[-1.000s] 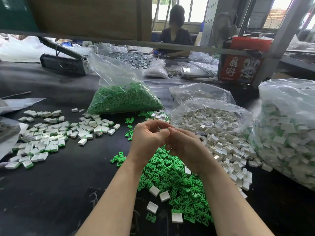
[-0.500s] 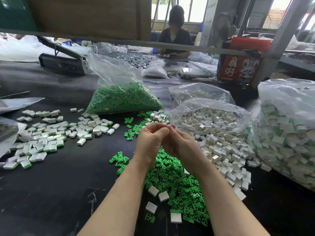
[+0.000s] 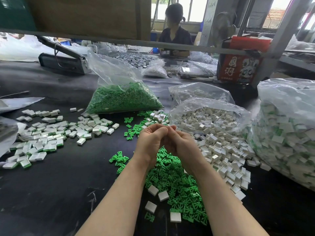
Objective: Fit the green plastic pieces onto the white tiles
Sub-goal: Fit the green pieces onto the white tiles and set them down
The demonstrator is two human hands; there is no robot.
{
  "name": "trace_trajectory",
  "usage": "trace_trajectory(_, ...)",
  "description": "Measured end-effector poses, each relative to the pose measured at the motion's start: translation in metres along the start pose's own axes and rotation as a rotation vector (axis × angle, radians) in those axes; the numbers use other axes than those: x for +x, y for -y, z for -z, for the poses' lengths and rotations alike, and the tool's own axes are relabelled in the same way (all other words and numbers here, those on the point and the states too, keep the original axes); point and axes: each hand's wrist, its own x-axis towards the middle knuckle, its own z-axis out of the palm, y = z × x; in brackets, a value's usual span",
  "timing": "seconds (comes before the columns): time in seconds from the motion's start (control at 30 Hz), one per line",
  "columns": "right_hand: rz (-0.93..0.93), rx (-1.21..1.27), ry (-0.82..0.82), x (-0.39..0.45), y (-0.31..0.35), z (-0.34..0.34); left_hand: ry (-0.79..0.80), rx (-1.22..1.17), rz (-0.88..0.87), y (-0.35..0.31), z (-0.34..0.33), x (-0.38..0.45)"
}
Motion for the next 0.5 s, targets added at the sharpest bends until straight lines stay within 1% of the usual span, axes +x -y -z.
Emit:
trace_trajectory(0.27,0.02,-0.058,-0.047,0.001,-0.002,-0.003,0.005,0.009,0.005,0.0,0.003,0.001)
trace_trajectory(0.37,-0.002,0.047,0.0,0.0,0.002,-0.002,0.02,0.056,-0.034,0.0,0.005,0.002)
trace_trajectory(0.5,-0.08,0.265,0.119,0.001,0.009,0.002,0.098,0.045,-0.072,0.0,0.011,0.004)
